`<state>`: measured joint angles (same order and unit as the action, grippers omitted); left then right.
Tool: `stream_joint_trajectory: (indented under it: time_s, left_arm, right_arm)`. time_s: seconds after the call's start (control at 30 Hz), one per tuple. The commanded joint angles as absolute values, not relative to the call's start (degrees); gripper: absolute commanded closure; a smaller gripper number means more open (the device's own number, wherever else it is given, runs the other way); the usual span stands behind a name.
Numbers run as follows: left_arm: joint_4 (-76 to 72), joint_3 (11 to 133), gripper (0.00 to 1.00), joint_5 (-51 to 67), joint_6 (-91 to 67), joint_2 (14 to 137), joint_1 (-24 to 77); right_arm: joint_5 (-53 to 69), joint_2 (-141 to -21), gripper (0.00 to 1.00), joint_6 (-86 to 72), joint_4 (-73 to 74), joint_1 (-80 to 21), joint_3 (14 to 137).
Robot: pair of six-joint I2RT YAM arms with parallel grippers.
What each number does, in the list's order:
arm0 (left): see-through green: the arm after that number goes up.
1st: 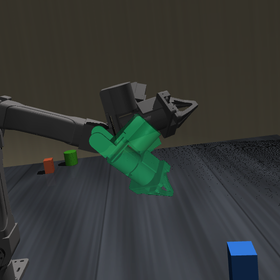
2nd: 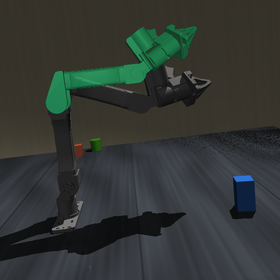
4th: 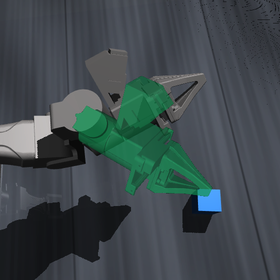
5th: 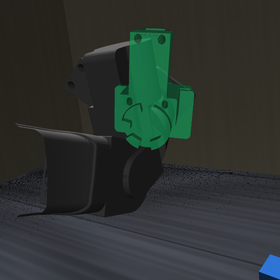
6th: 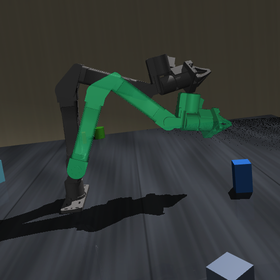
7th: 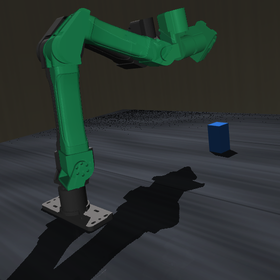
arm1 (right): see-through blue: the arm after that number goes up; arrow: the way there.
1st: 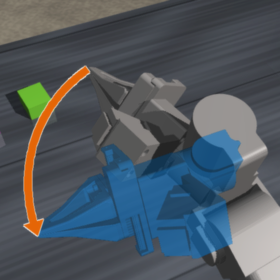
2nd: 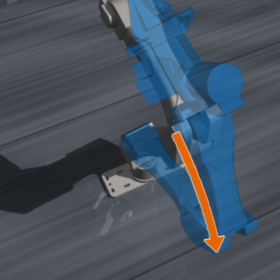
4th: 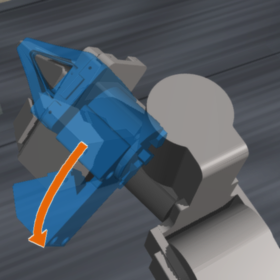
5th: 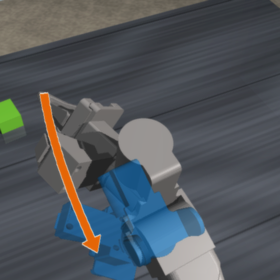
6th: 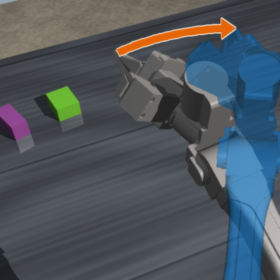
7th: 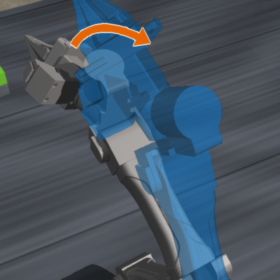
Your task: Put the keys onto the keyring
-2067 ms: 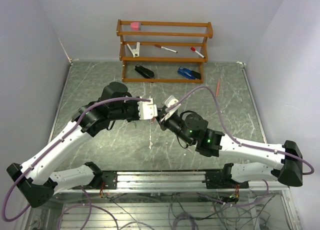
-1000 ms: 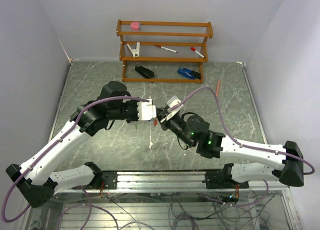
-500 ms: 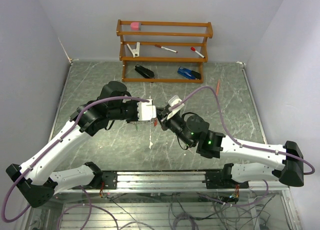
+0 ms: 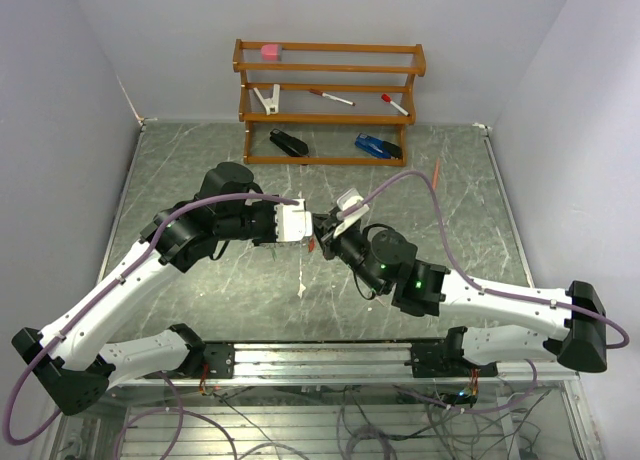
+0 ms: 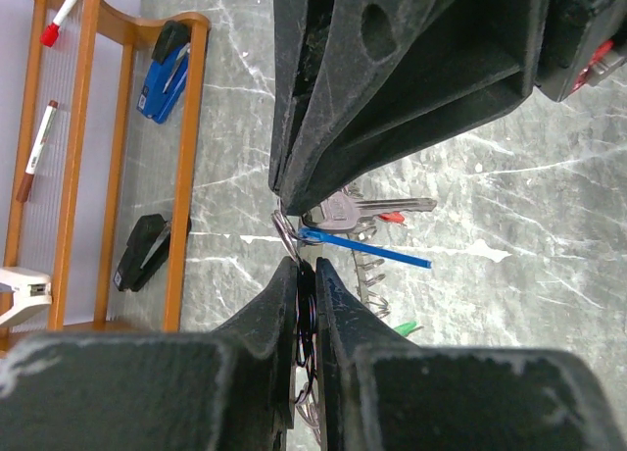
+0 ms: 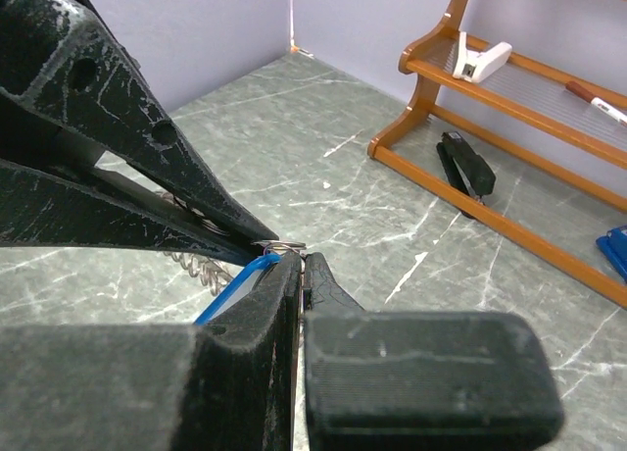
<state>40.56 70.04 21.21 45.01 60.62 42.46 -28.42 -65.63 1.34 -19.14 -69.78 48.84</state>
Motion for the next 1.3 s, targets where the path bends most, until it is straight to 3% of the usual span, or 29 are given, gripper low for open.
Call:
stream_joint_trajectory:
  time_s: [0.0, 0.73, 1.27]
  left_arm:
    - [41.5, 73.3, 0.93, 23.9, 45.0, 59.8, 42.5]
    - [42.1, 75.5, 0.93, 23.9, 43.3, 61.4, 42.6]
    - [45.5, 78.3, 0.93, 27.8, 42.7, 62.9, 42.6]
  right_arm:
    - [-35.6, -66.4, 1.00, 2.1, -17.6, -68.8, 50.6]
    - [-47.7, -69.1, 1.00, 10.7, -22.8, -76.4, 50.3]
    - [-61.2, -72.3, 1.00, 22.6, -37.7, -80.4, 48.6]
